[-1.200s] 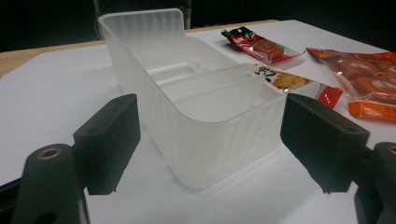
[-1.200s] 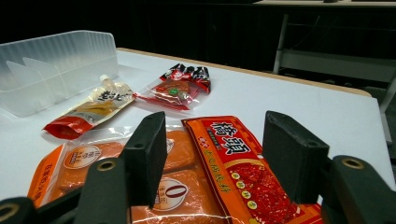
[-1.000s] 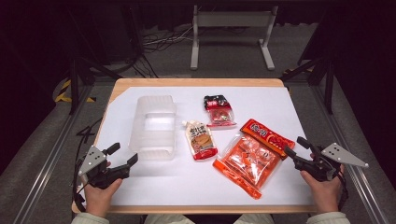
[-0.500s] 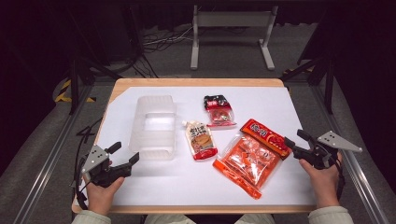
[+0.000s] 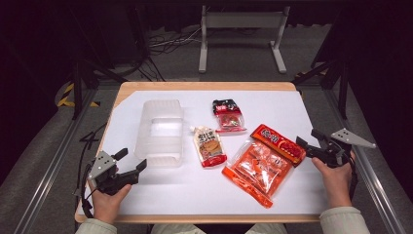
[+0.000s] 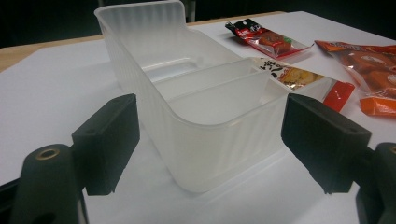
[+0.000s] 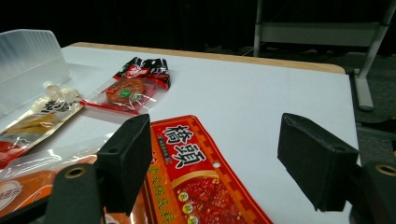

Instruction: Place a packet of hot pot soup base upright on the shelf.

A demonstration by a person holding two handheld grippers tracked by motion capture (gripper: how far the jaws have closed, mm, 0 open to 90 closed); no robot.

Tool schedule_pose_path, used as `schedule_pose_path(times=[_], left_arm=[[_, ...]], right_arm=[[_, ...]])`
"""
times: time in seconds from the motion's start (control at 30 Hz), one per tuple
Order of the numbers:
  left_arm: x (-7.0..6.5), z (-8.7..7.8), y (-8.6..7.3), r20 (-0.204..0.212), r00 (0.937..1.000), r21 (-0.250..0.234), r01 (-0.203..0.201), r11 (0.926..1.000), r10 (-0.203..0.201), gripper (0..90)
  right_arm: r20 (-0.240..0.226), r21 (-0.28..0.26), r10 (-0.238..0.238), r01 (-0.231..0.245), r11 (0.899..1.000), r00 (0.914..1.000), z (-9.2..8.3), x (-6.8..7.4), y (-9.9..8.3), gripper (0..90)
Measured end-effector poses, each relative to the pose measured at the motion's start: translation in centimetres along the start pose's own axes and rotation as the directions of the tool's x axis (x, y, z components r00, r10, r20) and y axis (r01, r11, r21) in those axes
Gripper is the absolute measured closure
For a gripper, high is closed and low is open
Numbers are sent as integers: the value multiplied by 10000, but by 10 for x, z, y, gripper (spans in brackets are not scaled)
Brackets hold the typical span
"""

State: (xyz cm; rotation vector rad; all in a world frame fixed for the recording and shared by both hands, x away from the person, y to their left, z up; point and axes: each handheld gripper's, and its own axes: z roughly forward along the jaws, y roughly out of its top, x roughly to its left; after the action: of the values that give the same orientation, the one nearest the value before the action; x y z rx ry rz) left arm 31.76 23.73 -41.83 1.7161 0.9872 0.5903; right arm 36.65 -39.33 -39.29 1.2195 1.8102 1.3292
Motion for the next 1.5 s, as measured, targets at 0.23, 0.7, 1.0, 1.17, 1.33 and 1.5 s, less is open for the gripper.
schedule_pose_path(times=[0.23,0.7,1.0,1.17,1.33,1.5], left_arm=[[1,-1,-1,-3,10000,29,52,10000,-52,204],[-1,4,0,59,9999,143,-95,9999,94,204],[-1,4,-1,-20,9998,201,-175,9996,175,205],[-1,5,-1,-41,9999,253,-161,9996,162,204],[-1,5,-1,-59,9999,255,-159,9995,160,204],[-1,6,-2,-89,9998,348,-167,9993,170,204]], right_arm=[[156,627,-106,96,9980,9998,11,-4,-13,311],[520,2058,782,-873,9747,9956,25,-19,-33,268],[427,2681,1361,-1426,9528,9898,30,-24,-38,212],[410,2774,1360,-1420,9502,9899,31,-23,-38,226],[60,2965,2036,-1962,9346,9790,32,-24,-39,248],[104,2622,2009,-1966,9448,9796,26,-21,-33,350]])
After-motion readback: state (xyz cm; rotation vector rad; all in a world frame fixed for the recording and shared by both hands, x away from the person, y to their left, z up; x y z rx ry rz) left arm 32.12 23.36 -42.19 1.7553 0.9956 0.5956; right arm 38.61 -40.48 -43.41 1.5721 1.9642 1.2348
